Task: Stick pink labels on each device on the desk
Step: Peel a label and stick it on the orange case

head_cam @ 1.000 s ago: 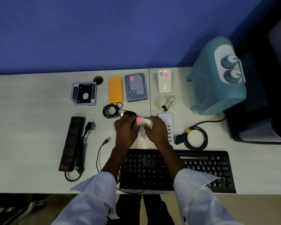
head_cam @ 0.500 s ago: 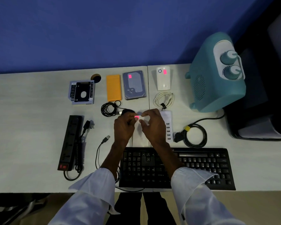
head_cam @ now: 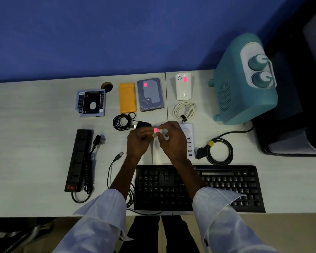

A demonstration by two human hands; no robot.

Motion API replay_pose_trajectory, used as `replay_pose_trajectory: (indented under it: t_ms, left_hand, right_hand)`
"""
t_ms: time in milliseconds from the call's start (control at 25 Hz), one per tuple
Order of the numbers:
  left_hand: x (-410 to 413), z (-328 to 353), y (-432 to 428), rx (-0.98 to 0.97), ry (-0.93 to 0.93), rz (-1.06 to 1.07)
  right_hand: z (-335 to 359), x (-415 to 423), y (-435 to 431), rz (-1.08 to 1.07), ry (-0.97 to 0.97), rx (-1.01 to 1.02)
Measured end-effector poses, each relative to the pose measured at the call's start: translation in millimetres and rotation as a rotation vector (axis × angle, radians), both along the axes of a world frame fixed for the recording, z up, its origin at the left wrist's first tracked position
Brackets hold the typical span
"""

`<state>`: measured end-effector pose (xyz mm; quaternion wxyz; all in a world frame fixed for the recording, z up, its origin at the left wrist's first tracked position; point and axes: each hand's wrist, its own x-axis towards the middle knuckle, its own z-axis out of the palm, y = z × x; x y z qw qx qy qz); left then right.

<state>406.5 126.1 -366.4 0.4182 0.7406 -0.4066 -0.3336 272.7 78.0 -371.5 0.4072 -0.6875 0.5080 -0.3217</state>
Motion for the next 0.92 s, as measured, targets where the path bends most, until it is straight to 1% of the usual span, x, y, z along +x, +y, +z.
replay_pose_trajectory:
  t_ms: [200, 520, 640, 760, 920]
  left_hand:
    - [-2.3, -1.0, 1.3, -0.034, -0.027, 0.031]
    - [2.2, -3.2, 0.7, -0.009, -0.082, -0.013]
    - [2.2, -3.5, 2.1, -0.014, -0.117, -0.004]
    - [1.4, 0.0, 3.8, 0.005, -0.08, -0.017]
    - [2.4, 0.8, 7.5, 0.039, -0.037, -0.033]
  right_hand:
    - [-6.6, 1.9, -0.7, 0.028, 0.013, 0.075]
    - [-3.0, 3.5, -4.0, 0.05, 0.067, 0.05]
    - [-3.1, 5.3, -1.0, 0.046, 0.061, 0.025]
    - [-1.9, 5.0, 1.8, 0.025, 0.048, 0.021]
    - [-2.0, 7.3, 5.7, 0.02, 0.069, 0.069]
